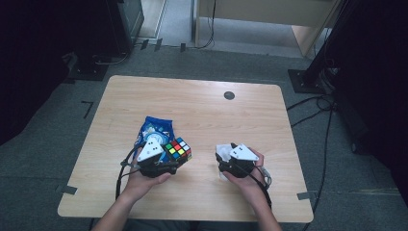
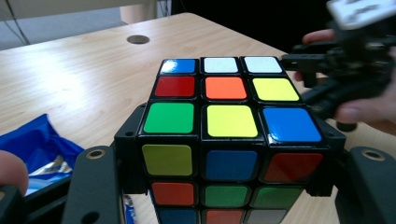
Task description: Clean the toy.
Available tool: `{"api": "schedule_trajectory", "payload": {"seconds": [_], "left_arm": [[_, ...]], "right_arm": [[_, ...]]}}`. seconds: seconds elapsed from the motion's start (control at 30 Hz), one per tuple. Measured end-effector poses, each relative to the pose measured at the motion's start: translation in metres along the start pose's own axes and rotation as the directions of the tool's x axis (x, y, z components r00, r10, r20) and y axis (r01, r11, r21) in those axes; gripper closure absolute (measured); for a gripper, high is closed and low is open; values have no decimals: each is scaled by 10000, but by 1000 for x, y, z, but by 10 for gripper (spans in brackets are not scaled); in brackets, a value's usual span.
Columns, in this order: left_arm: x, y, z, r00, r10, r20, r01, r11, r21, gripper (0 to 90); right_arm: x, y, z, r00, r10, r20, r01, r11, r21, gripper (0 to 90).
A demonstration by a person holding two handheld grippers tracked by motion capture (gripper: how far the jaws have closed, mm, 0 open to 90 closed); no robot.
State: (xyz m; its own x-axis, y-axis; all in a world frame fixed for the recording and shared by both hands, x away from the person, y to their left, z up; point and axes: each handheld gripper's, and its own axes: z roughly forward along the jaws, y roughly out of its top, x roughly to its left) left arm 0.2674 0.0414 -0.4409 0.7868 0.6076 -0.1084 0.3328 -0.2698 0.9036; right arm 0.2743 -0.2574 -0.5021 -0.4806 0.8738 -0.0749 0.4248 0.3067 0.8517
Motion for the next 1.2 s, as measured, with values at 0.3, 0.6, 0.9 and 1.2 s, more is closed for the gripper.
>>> {"api": "schedule_trajectory", "payload": {"seconds": [0.3,0.6,0.9,1.2], "left_arm": [[-7,-4,7,9994,326,132,-329,9991,254,340],[-12,-5,8,9976,668,185,-674,9972,326,341],[-22,-10,17,9913,1304,167,-1313,9891,660,341],[-38,-10,20,9796,1972,386,-1994,9777,664,341]], "right_arm": [[-13,-16,14,9979,395,-522,-321,9901,1366,514],[-18,-16,9,9931,1040,-546,-945,9834,1548,888],[32,53,-56,9682,-80,-2500,-371,9838,-1754,887],[99,71,-60,9264,-1274,-3543,621,9798,-1899,881]]}}
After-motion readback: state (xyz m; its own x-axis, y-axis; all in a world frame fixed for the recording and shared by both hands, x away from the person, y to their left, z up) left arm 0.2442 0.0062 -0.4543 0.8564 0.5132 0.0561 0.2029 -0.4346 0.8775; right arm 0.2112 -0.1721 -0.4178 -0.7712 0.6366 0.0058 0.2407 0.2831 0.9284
